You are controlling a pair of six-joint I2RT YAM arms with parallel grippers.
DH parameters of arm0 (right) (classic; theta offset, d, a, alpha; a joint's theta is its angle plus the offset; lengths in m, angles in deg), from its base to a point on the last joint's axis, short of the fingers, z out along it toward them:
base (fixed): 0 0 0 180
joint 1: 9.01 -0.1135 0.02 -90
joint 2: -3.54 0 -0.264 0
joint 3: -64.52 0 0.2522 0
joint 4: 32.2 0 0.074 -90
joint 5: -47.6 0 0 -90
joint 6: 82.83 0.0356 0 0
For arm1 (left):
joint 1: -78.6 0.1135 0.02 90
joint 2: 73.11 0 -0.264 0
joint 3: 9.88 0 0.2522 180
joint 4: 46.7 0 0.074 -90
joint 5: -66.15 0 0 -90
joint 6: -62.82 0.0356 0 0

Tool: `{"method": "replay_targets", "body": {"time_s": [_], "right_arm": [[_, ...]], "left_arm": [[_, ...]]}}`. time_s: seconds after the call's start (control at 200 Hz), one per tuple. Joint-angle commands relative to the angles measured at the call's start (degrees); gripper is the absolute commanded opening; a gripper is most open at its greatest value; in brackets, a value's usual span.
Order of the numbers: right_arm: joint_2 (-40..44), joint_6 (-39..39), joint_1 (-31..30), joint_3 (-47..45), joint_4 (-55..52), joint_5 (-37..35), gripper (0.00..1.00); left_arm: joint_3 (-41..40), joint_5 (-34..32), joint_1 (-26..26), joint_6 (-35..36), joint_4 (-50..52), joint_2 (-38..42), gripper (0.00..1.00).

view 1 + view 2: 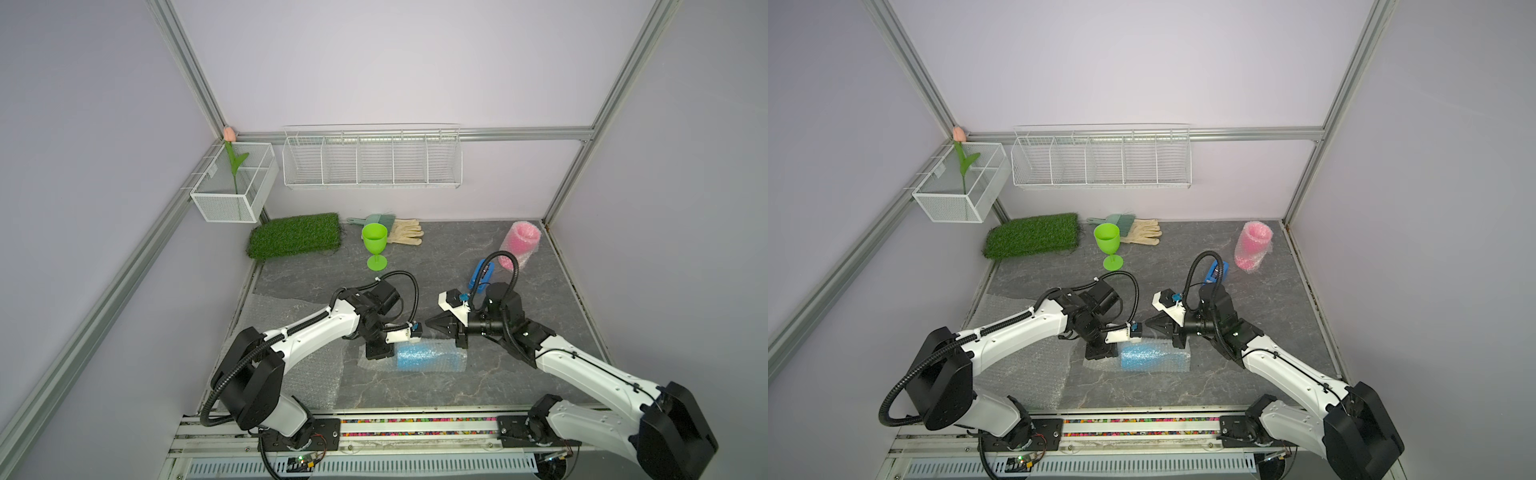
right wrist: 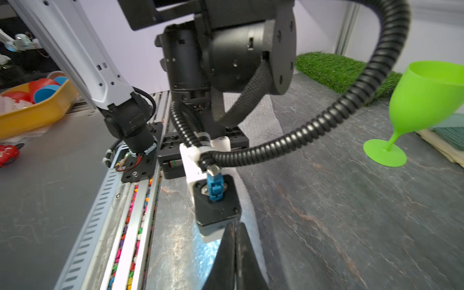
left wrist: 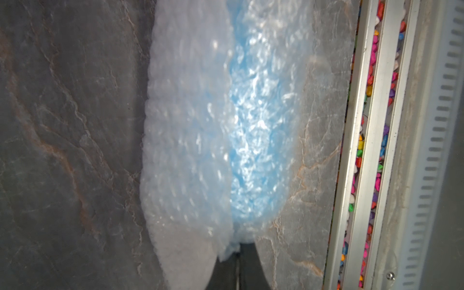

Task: Wrap wine glasses in bubble wrap
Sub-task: Stick the tape on the bubble wrap.

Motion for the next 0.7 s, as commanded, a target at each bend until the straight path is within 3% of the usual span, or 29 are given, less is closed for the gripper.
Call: {"method": "replay_targets", "body": {"time_s": [0.0, 0.19, 0.37, 0.695], "right_arm": [[5.04, 0.18, -2.31, -2.10, -2.43, 5.37, 0.07], [12.18, -0.64, -5.64, -3.54, -8.28, 3.20, 0.07], [11.73, -4.62, -6.99, -3.49, -10.92, -3.79, 0.07], [9.99, -5.47, -6.98, -2.51, -7.04, 2.84, 0.07]], "left_arm": [[-0.16, 0.69, -0.30, 1.51, 0.88, 1.13, 0.00], [-0.07, 0.74, -0.38, 1.48, 0.82, 1.31, 0.00], [-0.16, 0.62, -0.36, 1.45, 0.86, 1.64, 0.00], [-0.29, 0.51, -0.38, 1.54, 0.62, 1.40, 0.00]]}}
